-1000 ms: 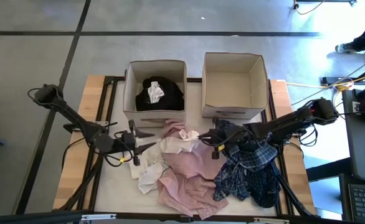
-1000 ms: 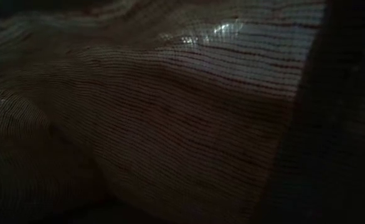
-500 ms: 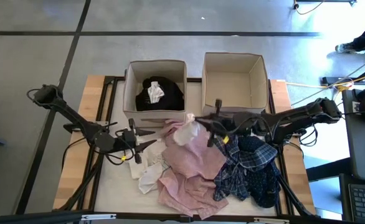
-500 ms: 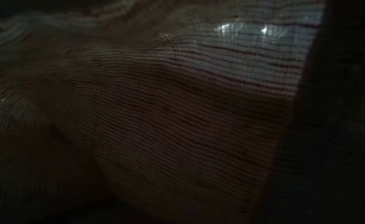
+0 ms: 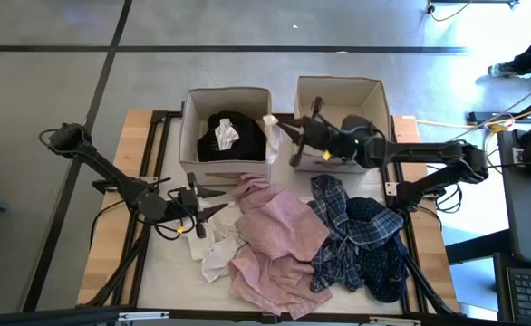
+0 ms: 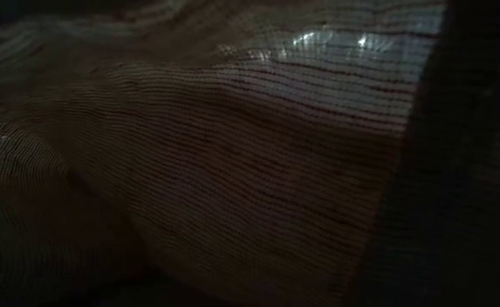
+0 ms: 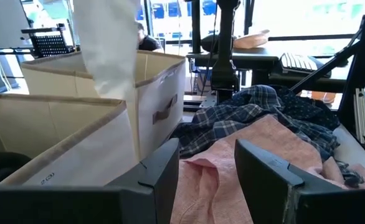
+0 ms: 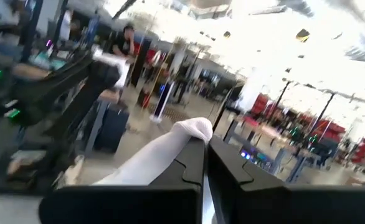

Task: Sort clothes
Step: Put the right white sock into the left laundry organizer

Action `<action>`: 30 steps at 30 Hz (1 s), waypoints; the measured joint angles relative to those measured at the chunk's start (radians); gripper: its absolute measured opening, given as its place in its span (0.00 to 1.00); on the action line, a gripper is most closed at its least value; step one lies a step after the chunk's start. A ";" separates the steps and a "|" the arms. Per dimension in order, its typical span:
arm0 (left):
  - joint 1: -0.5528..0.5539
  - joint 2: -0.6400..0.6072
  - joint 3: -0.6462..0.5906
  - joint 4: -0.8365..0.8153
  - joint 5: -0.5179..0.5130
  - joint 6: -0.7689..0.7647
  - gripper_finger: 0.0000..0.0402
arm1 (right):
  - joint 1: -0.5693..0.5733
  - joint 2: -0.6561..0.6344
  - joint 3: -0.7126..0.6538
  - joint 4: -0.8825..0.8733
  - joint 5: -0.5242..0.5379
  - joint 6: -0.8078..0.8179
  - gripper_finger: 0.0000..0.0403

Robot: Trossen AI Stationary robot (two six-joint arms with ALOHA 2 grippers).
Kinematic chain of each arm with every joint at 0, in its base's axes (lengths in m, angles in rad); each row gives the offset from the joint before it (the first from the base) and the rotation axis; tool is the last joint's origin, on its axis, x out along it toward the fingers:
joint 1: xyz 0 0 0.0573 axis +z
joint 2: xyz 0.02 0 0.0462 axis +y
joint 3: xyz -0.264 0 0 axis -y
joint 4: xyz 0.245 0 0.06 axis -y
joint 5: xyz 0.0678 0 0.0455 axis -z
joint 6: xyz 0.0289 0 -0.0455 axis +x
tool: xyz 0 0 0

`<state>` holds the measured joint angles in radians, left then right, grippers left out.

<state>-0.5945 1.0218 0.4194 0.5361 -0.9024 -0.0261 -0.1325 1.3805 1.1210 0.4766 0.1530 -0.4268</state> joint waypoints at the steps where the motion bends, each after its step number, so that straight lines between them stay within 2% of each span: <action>1: 0.000 0.000 0.000 0.000 0.000 0.000 0.36 | -0.016 0.020 0.000 0.042 -0.014 0.000 0.04; 7: 0.000 0.000 0.000 0.002 0.000 0.004 0.36 | -0.069 0.147 0.000 0.211 -0.086 0.002 0.04; 11: 0.000 0.000 0.000 0.003 0.000 0.004 0.36 | -0.073 0.225 0.000 0.264 -0.094 0.003 0.04; 18: 0.000 0.000 0.000 0.004 0.000 0.004 0.36 | -0.071 0.320 0.000 0.193 -0.094 0.003 0.04; 24: 0.000 0.000 0.000 0.002 0.000 0.003 0.36 | -0.071 0.343 -0.001 0.130 -0.094 0.053 0.04; 27: 0.000 0.000 0.000 -0.003 0.000 0.002 0.36 | -0.071 0.342 -0.001 0.117 -0.094 0.088 0.08; 30: 0.000 0.000 0.000 -0.002 0.000 0.000 0.36 | -0.070 0.342 -0.001 0.115 -0.093 0.113 0.19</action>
<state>-0.5945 1.0218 0.4199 0.5339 -0.9020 -0.0263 -0.2024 1.7229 1.1202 0.5917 0.0602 -0.3137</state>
